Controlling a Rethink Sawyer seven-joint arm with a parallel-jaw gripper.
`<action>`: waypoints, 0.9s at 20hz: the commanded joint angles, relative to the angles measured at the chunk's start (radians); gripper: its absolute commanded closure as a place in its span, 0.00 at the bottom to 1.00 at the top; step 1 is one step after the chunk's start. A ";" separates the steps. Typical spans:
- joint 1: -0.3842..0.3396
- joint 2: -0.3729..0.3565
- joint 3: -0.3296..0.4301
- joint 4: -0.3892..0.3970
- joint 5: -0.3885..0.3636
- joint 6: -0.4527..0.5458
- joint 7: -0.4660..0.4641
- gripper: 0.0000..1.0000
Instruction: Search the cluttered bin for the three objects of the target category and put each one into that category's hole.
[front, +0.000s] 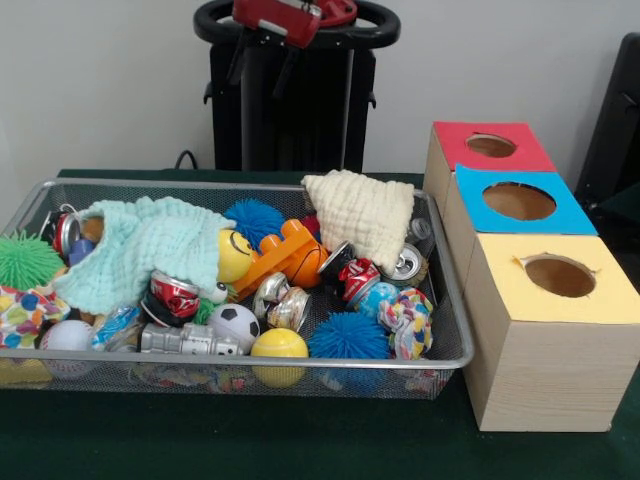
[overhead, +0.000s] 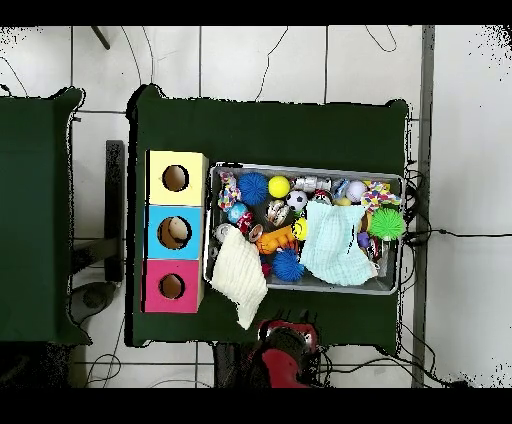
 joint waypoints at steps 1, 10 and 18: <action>-0.081 -0.024 0.136 -0.076 -0.079 -0.064 0.141 0.00; -0.149 0.004 0.180 -0.106 -0.095 -0.064 0.146 0.00; -0.188 0.057 0.193 -0.129 -0.143 -0.160 0.139 0.00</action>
